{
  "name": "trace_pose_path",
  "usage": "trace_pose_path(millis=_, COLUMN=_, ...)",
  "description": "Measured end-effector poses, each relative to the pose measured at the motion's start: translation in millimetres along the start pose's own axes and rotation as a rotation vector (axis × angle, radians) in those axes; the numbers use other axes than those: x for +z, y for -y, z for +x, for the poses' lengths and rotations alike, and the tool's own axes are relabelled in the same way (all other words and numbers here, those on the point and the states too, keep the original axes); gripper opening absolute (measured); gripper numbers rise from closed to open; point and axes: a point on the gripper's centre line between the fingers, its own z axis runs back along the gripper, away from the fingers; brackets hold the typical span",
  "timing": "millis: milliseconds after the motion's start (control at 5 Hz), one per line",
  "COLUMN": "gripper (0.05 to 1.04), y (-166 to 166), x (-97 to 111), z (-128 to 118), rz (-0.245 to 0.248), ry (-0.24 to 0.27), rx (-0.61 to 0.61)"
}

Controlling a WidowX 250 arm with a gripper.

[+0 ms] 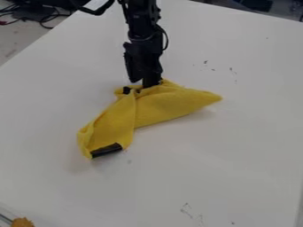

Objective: Hold the top left of the cloth and lay it again on the table

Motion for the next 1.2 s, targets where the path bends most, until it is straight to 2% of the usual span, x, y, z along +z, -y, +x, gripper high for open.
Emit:
trace_pose_path(millis=200, gripper=0.423, y=1, x=-3, z=3, rz=-0.032, ry=-0.007, rx=-0.018)
trace_pose_path(millis=400, gripper=0.204, y=-1, x=0, z=5, rz=-0.038, ry=-0.023, rx=-0.047)
trace_pose_path(millis=600, gripper=0.073, y=-4, x=11, z=2, rz=-0.006, ry=-0.085, rx=-0.032)
trace_pose_path(millis=800, gripper=0.054, y=3, x=53, z=10, rz=0.081, ry=-0.11, rx=-0.021)
trace_pose_path(millis=1000, gripper=0.054, y=2, x=75, z=12, rz=0.146, ry=-0.128, rx=-0.029)
trace_pose_path(millis=1200, gripper=0.054, y=1, x=95, z=17, rz=0.19, ry=-0.133, rx=-0.03)
